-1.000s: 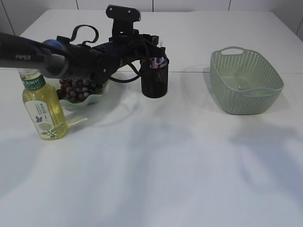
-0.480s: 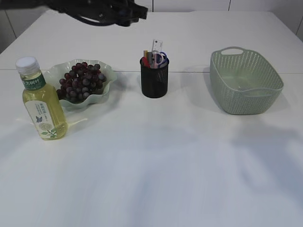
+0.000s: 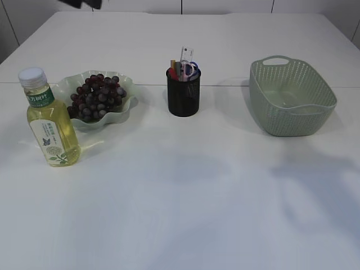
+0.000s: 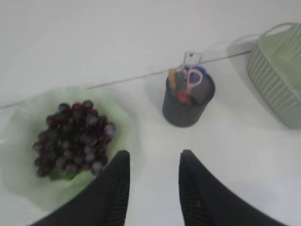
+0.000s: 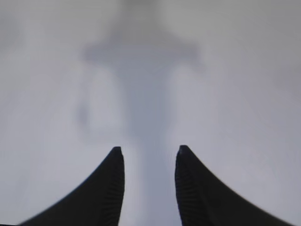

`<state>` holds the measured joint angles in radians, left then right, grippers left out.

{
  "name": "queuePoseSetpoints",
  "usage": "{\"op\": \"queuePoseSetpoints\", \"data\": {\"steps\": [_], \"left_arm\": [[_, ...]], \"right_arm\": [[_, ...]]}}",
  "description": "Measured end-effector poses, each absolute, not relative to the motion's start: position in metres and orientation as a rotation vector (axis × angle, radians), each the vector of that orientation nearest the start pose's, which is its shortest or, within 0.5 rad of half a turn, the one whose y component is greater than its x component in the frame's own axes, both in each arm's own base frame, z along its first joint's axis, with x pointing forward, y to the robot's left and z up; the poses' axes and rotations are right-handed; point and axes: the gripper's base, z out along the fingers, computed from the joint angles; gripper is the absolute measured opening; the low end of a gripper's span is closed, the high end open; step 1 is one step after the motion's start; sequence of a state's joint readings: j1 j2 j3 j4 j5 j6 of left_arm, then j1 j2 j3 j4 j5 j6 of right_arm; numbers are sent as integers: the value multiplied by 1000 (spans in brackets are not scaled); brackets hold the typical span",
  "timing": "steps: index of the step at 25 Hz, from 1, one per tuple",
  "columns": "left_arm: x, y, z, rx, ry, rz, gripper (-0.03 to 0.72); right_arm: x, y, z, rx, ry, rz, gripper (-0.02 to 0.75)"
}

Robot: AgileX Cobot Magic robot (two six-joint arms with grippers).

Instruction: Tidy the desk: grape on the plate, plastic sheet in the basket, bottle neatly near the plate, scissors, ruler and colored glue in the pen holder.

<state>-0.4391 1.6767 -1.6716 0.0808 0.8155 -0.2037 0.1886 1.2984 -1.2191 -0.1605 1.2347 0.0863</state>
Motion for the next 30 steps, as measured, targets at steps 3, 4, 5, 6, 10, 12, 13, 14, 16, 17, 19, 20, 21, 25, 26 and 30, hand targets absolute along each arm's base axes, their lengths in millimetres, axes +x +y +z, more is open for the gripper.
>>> {"op": "queuePoseSetpoints", "data": {"steps": [3,4,5,6,10,12,13,14,16,17,19,20,21,25,26,30], "left_arm": [[327,-140,393,292,2406,-171,267],[318,-135,398,292,2437,-152,267],[309,-131,403,293,2464,-141,268],[301,-127,408,297,2476,-132,268],[273,-114,428,310,2496,-116,269],[258,-108,441,314,2458,-133,269],[249,-106,446,315,2442,-150,269],[241,-104,448,324,2433,-161,269],[220,-98,450,336,2418,-179,269],[210,-94,448,342,2420,-184,269],[192,-86,444,344,2424,-191,269],[181,-81,441,344,2426,-193,269],[172,-77,437,345,2429,-194,269],[130,-57,433,338,2380,-219,282],[120,-52,433,335,2360,-226,290],[78,-34,423,331,2298,-273,312]], "right_arm": [[236,31,350,-177,2750,-148,303],[233,31,352,-179,2742,-144,303],[231,31,354,-181,2734,-139,303],[230,31,356,-188,2729,-131,303],[222,32,363,-197,2707,-89,304],[216,32,367,-204,2687,-66,304],[213,32,370,-205,2677,-59,304],[209,32,373,-202,2662,-52,304],[200,31,380,-199,2630,-38,305],[196,30,383,-194,2616,-30,312],[186,29,391,-178,2579,-15,337],[181,28,394,-165,2563,-7,359],[175,27,398,-150,2545,3,385],[154,24,410,-108,2478,41,447],[150,24,412,-107,2466,59,451],[134,27,419,-146,2423,143,458]]}}
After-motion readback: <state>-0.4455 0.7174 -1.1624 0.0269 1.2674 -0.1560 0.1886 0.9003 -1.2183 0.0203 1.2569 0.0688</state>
